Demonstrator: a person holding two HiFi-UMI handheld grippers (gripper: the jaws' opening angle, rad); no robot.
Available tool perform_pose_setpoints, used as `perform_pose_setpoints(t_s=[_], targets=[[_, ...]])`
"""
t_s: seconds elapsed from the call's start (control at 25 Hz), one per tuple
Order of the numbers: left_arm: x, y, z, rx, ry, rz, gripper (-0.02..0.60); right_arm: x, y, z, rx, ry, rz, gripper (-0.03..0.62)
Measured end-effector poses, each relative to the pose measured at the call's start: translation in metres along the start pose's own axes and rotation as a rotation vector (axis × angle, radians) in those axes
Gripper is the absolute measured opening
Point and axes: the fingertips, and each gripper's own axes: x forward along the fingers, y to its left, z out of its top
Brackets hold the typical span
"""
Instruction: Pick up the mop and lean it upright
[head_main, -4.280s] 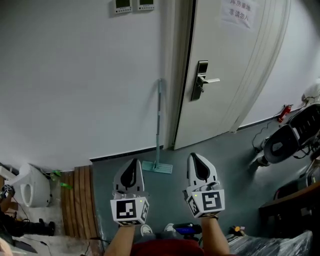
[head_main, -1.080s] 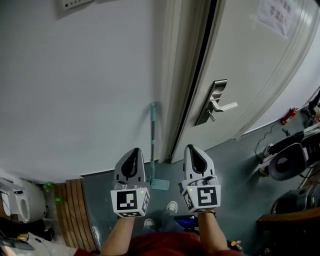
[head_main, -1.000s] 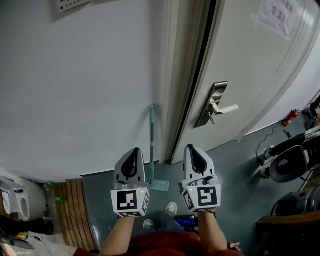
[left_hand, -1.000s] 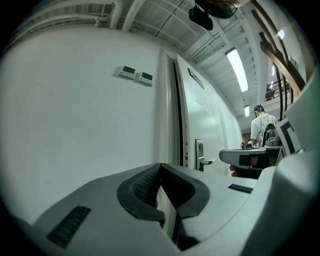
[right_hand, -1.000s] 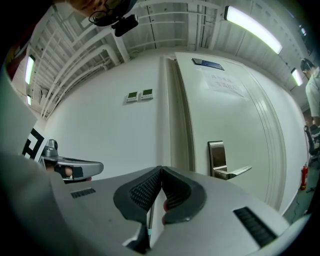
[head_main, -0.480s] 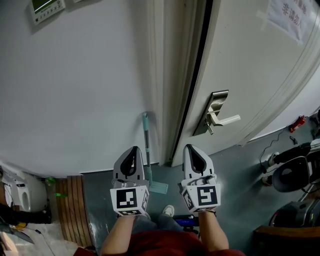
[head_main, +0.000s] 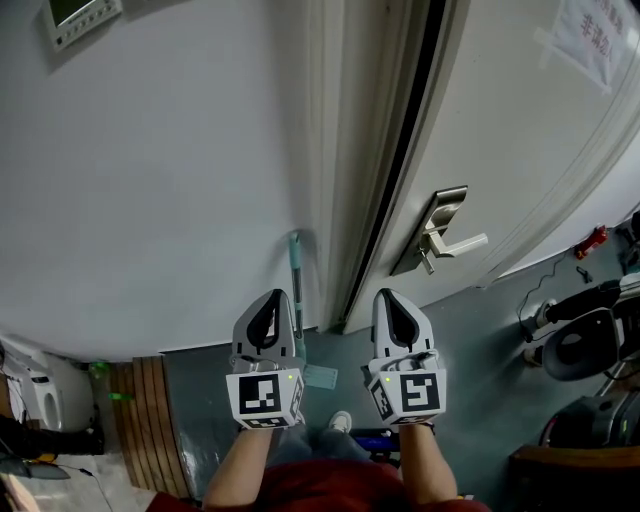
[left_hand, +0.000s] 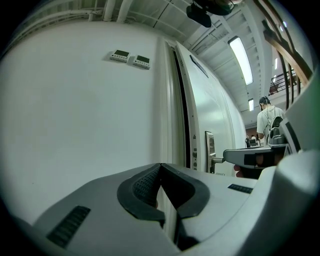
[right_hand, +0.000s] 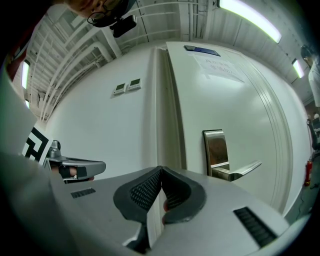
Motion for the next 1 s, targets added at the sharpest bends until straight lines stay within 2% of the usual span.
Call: perform_pose_setpoints(t_s=[0.52,0.76,1.0], targets=[[0.012,0.005,-0.016,0.000,0.022,-0.024,0.018,0.003,0.005,-0.008,-0.012,0.018,-0.024,0.017],[0.024,0.006,-0.031,-0.024,0.045,-0.027,0.108,0.003,0.006,-0.013,-0.014,0.028,-0.027,0.017],[0.040,0.013,-0.054,-0.039,0.103,-0.031,0.160,0.003,0.006,-0.018,-0.013,0.036,-0.028,0.017]])
